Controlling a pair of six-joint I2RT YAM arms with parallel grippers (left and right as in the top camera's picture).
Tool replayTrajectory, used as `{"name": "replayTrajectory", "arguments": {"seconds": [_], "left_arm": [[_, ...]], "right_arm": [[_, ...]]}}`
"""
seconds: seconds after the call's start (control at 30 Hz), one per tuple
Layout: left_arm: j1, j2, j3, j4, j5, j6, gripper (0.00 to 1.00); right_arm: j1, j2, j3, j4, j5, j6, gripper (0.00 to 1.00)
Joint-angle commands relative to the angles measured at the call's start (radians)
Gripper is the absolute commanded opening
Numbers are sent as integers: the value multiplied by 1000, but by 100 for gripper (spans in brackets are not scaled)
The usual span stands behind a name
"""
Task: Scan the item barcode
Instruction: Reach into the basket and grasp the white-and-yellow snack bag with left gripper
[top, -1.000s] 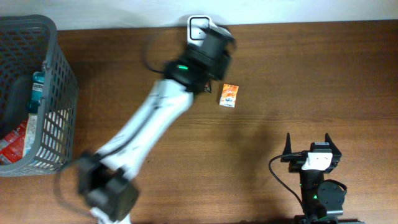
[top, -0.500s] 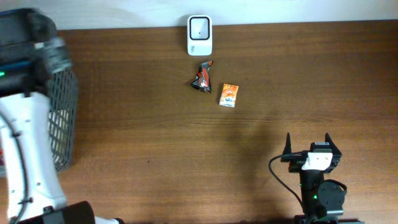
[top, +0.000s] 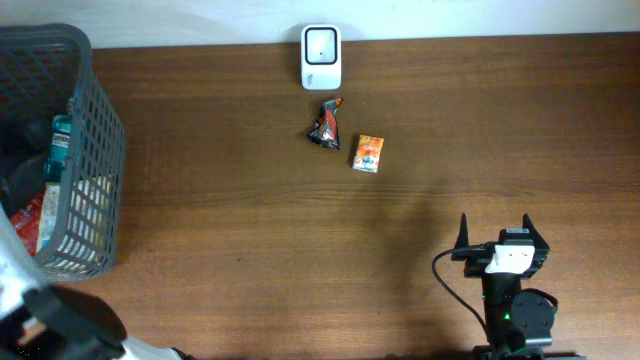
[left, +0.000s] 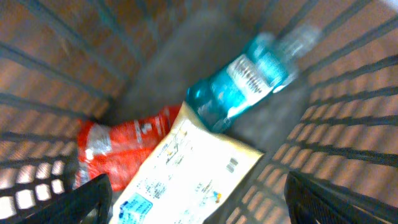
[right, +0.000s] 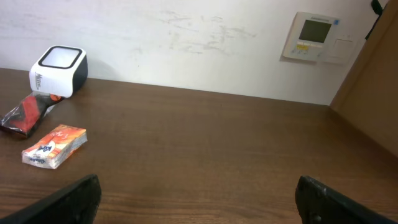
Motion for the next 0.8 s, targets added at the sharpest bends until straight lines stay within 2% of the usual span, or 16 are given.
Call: {"name": "replayTrajectory", "arguments": {"seconds": [0.0, 0.17, 0.23, 0.7, 0.77], "left_arm": [[6, 116, -40, -40, 14, 41, 86], [6, 237, -40, -110, 15, 48, 86], [6, 276, -40, -137, 38, 97, 86], [5, 415, -42, -189, 63, 117, 83], [5, 422, -42, -187, 61, 117, 69]], "right_arm": [[8, -6, -9, -3, 9, -6, 98], [8, -6, -9, -2, 9, -6, 98], [8, -6, -9, -3, 9, -6, 98], [8, -6, -9, -3, 9, -6, 98], [8, -6, -9, -3, 9, -6, 98]]}}
